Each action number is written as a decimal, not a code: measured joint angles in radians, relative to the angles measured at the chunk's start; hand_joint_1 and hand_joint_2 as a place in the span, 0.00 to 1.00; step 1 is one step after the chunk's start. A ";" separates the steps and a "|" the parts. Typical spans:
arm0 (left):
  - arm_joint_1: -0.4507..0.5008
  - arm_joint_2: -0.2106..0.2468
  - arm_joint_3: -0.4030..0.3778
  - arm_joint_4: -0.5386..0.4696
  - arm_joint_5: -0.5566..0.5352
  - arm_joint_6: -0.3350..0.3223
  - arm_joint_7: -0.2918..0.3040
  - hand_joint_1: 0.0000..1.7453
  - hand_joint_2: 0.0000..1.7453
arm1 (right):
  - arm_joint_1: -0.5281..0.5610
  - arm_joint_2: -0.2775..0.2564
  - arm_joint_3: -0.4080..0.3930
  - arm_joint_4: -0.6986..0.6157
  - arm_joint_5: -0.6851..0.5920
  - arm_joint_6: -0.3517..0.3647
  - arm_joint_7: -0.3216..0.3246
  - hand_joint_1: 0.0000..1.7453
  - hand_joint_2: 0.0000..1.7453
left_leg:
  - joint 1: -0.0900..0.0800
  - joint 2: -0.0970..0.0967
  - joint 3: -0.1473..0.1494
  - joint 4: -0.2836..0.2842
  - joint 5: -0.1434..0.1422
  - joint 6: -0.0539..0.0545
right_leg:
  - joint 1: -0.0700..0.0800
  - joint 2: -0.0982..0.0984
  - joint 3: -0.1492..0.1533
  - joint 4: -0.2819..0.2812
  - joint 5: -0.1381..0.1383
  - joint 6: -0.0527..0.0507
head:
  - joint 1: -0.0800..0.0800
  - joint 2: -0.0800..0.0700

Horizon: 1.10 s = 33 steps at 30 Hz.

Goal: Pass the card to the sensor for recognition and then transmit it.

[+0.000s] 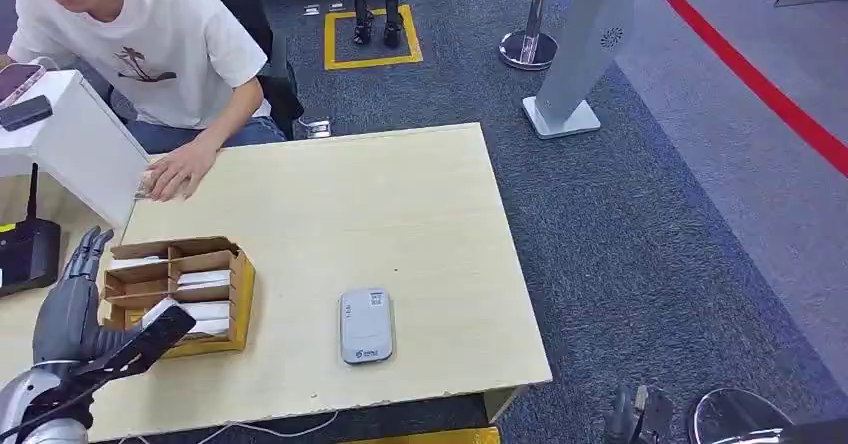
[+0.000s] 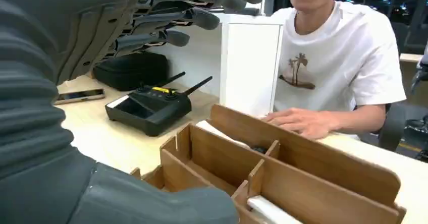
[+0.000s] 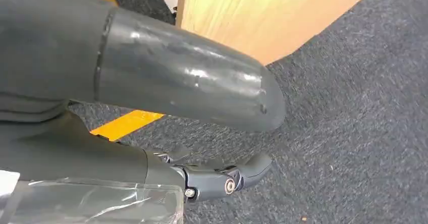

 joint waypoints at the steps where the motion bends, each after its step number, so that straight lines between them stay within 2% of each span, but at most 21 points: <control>1: -0.004 0.002 0.000 -0.001 0.000 -0.001 0.004 0.00 1.00 | 0.000 0.000 0.000 0.000 0.001 -0.001 0.000 0.00 0.00 | 0.000 0.000 0.000 0.000 0.000 0.000 | 0.000 0.000 0.000 0.000 0.000 0.000 | 0.000 0.000; 10: -0.095 0.102 0.011 -0.035 0.033 -0.085 0.037 0.00 1.00 | 0.002 -0.002 -0.002 0.000 0.007 0.004 0.000 0.00 0.00 | 0.001 0.000 0.000 0.000 0.000 0.000 | 0.001 0.000 0.000 0.001 0.000 0.000 | 0.000 0.000; 16: -0.136 0.144 0.011 -0.042 0.055 -0.137 0.051 0.00 1.00 | 0.002 -0.003 -0.009 0.001 0.007 0.004 -0.001 0.00 0.00 | 0.001 0.000 0.000 0.000 0.000 0.000 | 0.001 0.000 0.000 0.000 0.000 0.000 | 0.000 0.000; 21: -0.176 0.164 0.010 -0.042 0.076 -0.147 0.053 0.00 1.00 | 0.001 -0.003 -0.015 0.002 0.009 0.007 -0.005 0.00 0.00 | 0.001 0.000 0.000 0.000 0.000 0.000 | 0.001 0.000 0.000 0.000 0.000 0.000 | 0.000 0.000; 24: -0.218 0.174 0.009 -0.042 0.119 -0.165 0.053 0.00 1.00 | 0.001 -0.003 -0.016 0.003 0.010 0.007 -0.008 0.00 0.00 | 0.001 0.000 0.000 0.000 0.000 0.000 | 0.001 0.000 0.000 0.000 0.000 0.000 | 0.000 0.000; 28: -0.276 0.201 -0.015 -0.042 0.210 -0.229 0.083 0.00 1.00 | 0.001 -0.004 -0.019 0.004 0.010 0.007 -0.012 0.00 0.00 | 0.001 0.001 0.000 0.000 0.000 0.000 | 0.001 0.000 0.000 0.001 0.000 -0.001 | 0.000 0.000; 33: -0.321 0.308 -0.043 -0.080 0.360 -0.298 0.164 0.00 1.00 | 0.006 -0.012 -0.038 0.007 0.008 0.011 -0.021 0.00 0.00 | 0.001 0.002 0.000 0.000 0.000 -0.001 | 0.001 0.002 -0.001 0.001 0.000 -0.001 | 0.000 0.000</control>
